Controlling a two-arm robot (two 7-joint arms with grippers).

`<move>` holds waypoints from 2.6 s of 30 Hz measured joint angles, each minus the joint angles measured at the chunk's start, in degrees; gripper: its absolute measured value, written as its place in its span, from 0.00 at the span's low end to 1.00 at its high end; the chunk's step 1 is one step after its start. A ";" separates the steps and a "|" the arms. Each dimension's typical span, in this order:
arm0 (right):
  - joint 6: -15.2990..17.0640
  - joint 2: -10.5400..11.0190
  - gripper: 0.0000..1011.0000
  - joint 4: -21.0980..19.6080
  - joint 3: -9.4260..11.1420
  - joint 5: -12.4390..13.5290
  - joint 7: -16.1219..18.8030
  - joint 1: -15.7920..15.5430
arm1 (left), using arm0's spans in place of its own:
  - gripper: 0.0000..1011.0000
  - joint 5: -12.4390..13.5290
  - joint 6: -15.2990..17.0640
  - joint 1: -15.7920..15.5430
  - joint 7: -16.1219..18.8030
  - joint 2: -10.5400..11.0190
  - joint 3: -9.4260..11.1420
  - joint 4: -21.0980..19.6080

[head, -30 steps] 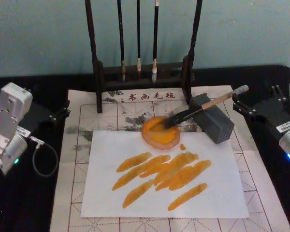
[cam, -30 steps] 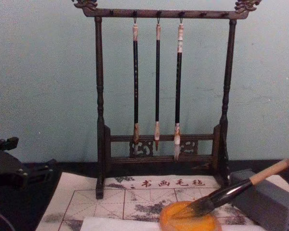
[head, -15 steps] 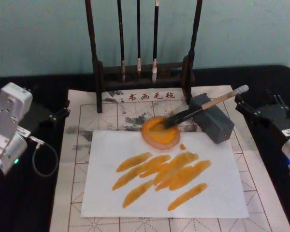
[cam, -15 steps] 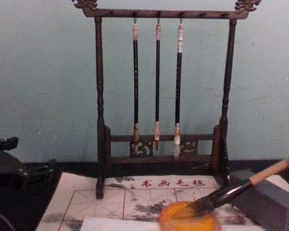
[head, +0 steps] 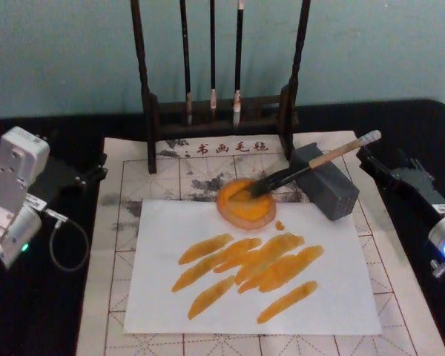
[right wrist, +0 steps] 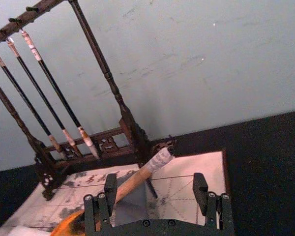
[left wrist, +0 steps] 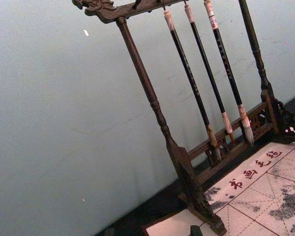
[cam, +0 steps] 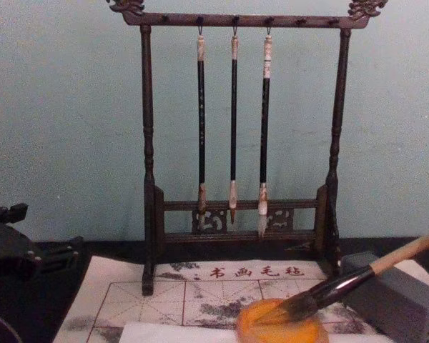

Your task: Pick up the brush from the inkstone, write on the paper, then place the brush back to its original position.

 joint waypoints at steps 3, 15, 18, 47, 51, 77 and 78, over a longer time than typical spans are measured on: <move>0.89 -0.81 0.99 0.60 0.50 1.88 1.57 -0.01 | 0.99 0.00 0.00 0.00 0.00 0.00 0.00 0.00; 4.70 -4.45 0.99 5.20 1.78 13.16 6.47 2.17 | 0.99 0.00 0.00 0.00 0.00 0.00 0.00 0.00; 5.68 -5.17 0.99 6.59 1.83 15.62 7.39 3.10 | 0.99 0.00 0.00 0.00 0.00 0.00 0.00 0.00; 10.56 -7.93 0.99 13.57 0.26 28.20 9.21 8.35 | 0.99 0.00 0.00 0.00 0.00 0.00 0.00 0.00; 10.84 -7.64 0.99 13.76 -0.15 29.23 9.23 8.47 | 0.99 0.00 0.00 0.00 0.00 0.00 0.00 0.00; 10.74 -7.72 0.98 13.74 -0.03 29.05 9.22 8.43 | 0.99 0.00 0.00 0.00 0.00 0.00 0.00 0.00; 10.73 -7.72 0.97 13.73 -0.03 29.05 9.21 8.43 | 0.99 0.00 0.00 0.00 0.00 0.00 0.00 0.00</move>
